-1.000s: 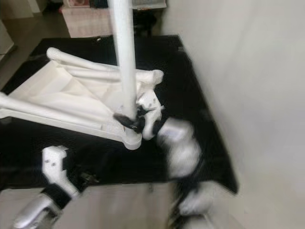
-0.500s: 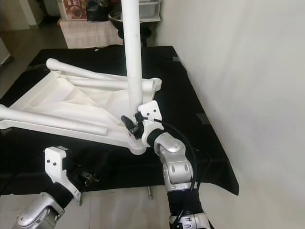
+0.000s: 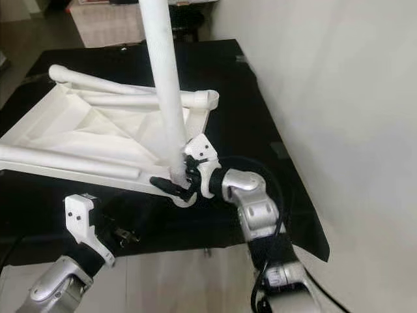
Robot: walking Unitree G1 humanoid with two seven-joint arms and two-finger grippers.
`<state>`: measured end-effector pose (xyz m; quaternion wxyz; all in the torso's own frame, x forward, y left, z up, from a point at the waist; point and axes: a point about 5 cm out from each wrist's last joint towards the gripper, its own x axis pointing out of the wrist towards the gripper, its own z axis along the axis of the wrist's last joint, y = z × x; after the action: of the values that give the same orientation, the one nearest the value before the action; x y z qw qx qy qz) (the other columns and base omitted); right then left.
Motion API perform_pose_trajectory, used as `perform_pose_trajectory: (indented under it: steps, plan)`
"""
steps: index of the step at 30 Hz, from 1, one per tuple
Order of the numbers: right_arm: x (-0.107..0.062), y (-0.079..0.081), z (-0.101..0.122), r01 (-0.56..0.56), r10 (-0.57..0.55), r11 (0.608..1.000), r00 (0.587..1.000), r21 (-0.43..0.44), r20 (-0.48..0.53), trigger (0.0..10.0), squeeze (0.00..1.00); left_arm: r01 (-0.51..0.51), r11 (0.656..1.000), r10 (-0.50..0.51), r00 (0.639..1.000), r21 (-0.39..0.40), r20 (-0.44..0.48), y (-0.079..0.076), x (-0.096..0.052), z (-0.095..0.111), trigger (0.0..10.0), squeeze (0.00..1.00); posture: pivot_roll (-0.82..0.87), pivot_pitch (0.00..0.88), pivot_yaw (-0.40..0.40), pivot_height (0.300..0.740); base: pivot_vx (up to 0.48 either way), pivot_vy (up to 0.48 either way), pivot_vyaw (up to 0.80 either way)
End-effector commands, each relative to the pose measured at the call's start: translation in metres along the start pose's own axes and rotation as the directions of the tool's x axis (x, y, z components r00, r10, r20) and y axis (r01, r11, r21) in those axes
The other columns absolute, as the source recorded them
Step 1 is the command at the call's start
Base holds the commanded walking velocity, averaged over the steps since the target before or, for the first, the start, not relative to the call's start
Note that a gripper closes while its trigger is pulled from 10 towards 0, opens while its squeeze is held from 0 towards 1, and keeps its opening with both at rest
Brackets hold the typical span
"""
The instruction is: Building children table
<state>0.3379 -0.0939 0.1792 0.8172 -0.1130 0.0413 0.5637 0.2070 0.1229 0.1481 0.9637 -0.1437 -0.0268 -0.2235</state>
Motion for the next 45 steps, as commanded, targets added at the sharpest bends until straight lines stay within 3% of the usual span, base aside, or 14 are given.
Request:
perform_pose_trajectory:
  steps: [1, 11, 12, 14, 15, 27, 35, 36, 37, 38, 39, 40, 42, 45]
  plan:
    - [0.01, 0.003, -0.001, -0.091, 0.09, 0.996, 0.996, -0.02, -0.016, 10.0, 0.0, -0.01, 1.0, 0.01, 1.0, -0.001, -0.01, -0.001, -0.003, -0.001, 10.0, 0.0, 0.04, 0.129, -0.007, 0.74, 0.0, 0.0, 0.0]
    - [0.025, -0.012, 0.025, -0.247, 0.247, 0.969, 0.969, -0.018, 0.022, 10.0, 0.0, -0.011, 1.0, 0.01, 1.0, -0.006, -0.01, -0.01, -0.008, -0.001, 10.0, 0.0, 0.07, 0.154, -0.019, 0.74, 0.0, 0.0, 0.0]
    - [0.025, -0.013, 0.027, -0.267, 0.267, 0.964, 0.963, -0.017, 0.028, 8.1, 0.0, -0.01, 1.0, 0.01, 1.0, -0.007, -0.012, -0.011, -0.009, -0.001, 10.0, 0.0, 0.07, 0.157, -0.021, 0.74, 0.0, 0.0, 0.0]
    - [0.026, -0.013, 0.028, -0.279, 0.279, 0.96, 0.96, -0.017, 0.03, 8.1, 0.0, -0.009, 1.0, 0.009, 1.0, -0.008, -0.012, -0.012, -0.009, -0.002, 10.0, 0.0, 0.07, 0.157, -0.021, 0.74, 0.0, 0.0, 0.0]
    - [0.026, -0.014, 0.028, -0.293, 0.294, 0.956, 0.955, -0.018, 0.032, 0.0, 0.0, -0.009, 1.0, 0.008, 1.0, -0.009, -0.014, -0.012, -0.01, -0.002, 10.0, 0.0, 0.08, 0.157, -0.02, 0.74, 0.0, 0.0, 0.0]
    - [0.017, -0.019, 0.016, -0.286, 0.287, 0.958, 0.958, -0.015, 0.024, 0.0, 0.0, -0.003, 1.0, 0.003, 1.0, -0.013, -0.019, -0.014, -0.01, -0.003, 10.0, 0.0, 0.07, 0.152, -0.018, 0.74, 0.0, 0.0, 0.0]
    - [-0.007, -0.024, -0.017, 0.03, -0.029, 0.999, 0.999, 0.028, -0.025, 0.0, 0.0, -0.009, 1.0, 0.008, 1.0, -0.01, -0.015, -0.011, -0.01, -0.002, 10.0, 0.0, 0.04, 0.152, -0.018, 0.74, 0.0, 0.0, 0.0]
    - [-0.004, -0.026, -0.024, 0.399, -0.397, 0.908, 0.917, 0.125, -0.04, 0.0, 0.0, -0.009, 1.0, 0.009, 1.0, -0.008, -0.015, -0.009, -0.01, -0.002, 10.0, 0.0, 0.03, 0.146, -0.014, 0.74, 0.0, 0.0, 0.0]
    - [-0.012, -0.027, -0.032, 0.646, -0.639, 0.74, 0.762, 0.189, -0.105, 0.0, 0.0, -0.009, 1.0, 0.009, 1.0, -0.007, -0.015, -0.008, -0.01, -0.002, 10.0, 0.0, 0.03, 0.146, -0.014, 0.74, 0.0, 0.0, 0.0]
    - [-0.012, -0.027, -0.032, 0.646, -0.639, 0.74, 0.762, 0.189, -0.105, 0.0, 0.0, -0.009, 1.0, 0.009, 1.0, -0.007, -0.015, -0.008, -0.01, -0.002, 10.0, 0.0, 0.03, 0.146, -0.014, 0.74, 0.0, 0.0, 0.0]
    - [-0.011, 0.017, -0.041, 0.667, -0.655, 0.707, 0.743, 0.235, -0.138, 0.0, 0.0, -0.008, 1.0, 0.008, 1.0, -0.005, -0.016, -0.005, -0.009, -0.001, 10.0, 0.0, 0.02, 0.142, 0.004, 0.74, 0.0, 0.0, 0.0]
    - [-0.002, 0.031, -0.038, 0.581, -0.574, 0.785, 0.813, 0.216, -0.102, 0.0, 0.0, -0.006, 1.0, 0.006, 1.0, -0.004, -0.019, -0.003, -0.007, -0.002, 10.0, 0.0, -0.01, 0.121, 0.022, 0.74, 0.0, 0.0, 0.0]
    - [0.004, 0.038, -0.037, 0.528, -0.523, 0.826, 0.848, 0.199, -0.082, 0.0, 0.0, -0.004, 1.0, 0.004, 1.0, -0.004, -0.021, -0.002, -0.007, -0.003, 10.0, 0.0, -0.01, 0.121, 0.022, 0.74, 0.0, 0.0, 0.0]
    - [0.005, 0.019, -0.038, 0.57, -0.567, 0.787, 0.819, 0.238, -0.085, 0.0, 0.0, 0.001, 1.0, -0.001, 1.0, -0.007, -0.026, 0.0, -0.002, -0.005, 10.0, 0.0, 0.0, 0.097, 0.01, 0.74, 0.0, 0.0, 0.0]
